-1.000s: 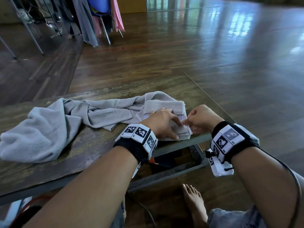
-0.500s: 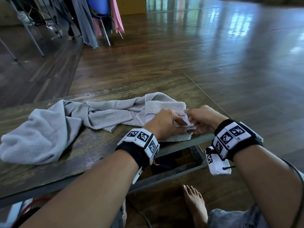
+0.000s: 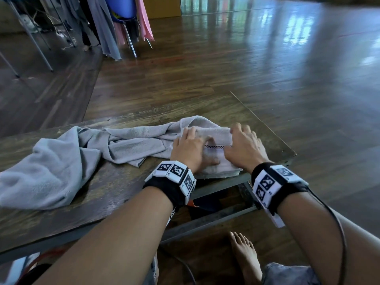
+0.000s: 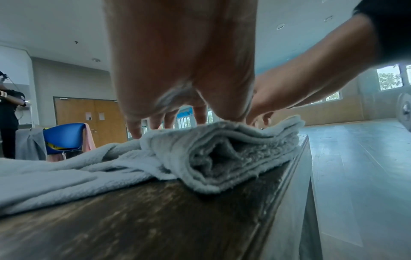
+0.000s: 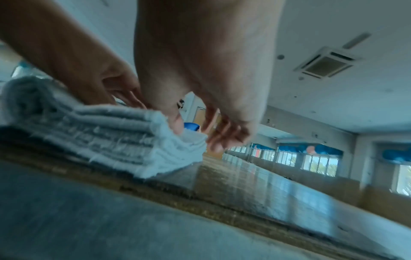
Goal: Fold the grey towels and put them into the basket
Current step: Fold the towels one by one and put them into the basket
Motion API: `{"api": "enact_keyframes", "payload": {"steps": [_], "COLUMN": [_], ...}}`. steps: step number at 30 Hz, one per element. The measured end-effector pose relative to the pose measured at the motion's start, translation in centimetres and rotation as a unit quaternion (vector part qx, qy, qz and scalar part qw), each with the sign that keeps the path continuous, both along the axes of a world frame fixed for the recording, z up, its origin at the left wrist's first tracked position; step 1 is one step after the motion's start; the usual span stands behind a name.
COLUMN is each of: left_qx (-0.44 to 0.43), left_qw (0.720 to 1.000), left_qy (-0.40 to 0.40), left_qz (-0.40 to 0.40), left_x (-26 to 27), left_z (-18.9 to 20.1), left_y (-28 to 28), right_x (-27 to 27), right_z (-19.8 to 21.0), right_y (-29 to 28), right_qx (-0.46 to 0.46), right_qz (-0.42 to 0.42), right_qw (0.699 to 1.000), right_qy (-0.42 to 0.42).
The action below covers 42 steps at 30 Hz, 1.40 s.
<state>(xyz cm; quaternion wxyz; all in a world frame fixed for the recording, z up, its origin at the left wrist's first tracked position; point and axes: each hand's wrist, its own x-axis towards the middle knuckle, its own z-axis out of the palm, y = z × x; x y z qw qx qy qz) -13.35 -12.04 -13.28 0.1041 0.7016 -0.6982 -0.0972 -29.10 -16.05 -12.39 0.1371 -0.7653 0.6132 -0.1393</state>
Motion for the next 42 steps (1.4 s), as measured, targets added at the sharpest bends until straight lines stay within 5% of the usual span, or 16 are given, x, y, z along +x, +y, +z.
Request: {"api": "enact_keyframes", "payload": {"steps": [2,5,18,35,39,42], "left_qx": [0.043,0.106,0.198,0.213,0.108,-0.020], "left_qw": [0.999,0.994,0.980,0.975,0.987,0.988], "left_qy": [-0.004,-0.015,0.000,-0.003,-0.082,-0.067], "left_qz": [0.008,0.006,0.004,0.066,0.091,0.141], "left_x": [0.3,0.8,2.7,4.7,4.0,3.5], "left_z": [-0.5,-0.9,-1.7,-1.8,-1.3,-0.6], "left_y": [-0.1,-0.4,-1.2,-1.0,-1.0,-0.9], "right_x": [0.6,1.0,1.6,2.2,2.7,3.0], "right_z": [-0.7,-2.7,-5.0,-4.9,-4.7,-4.6], "right_y": [0.3,0.6,-0.5,-0.5,-0.3,-0.7], "right_qx": [-0.057,0.021,0.144,0.141,0.107,0.109], "right_qz": [0.095,0.180,0.113,0.053,0.012,0.008], "right_qw": [0.994,0.983,0.983,0.989,0.994,0.994], "right_qy": [0.003,0.020,-0.003,-0.011,-0.015,-0.016]}}
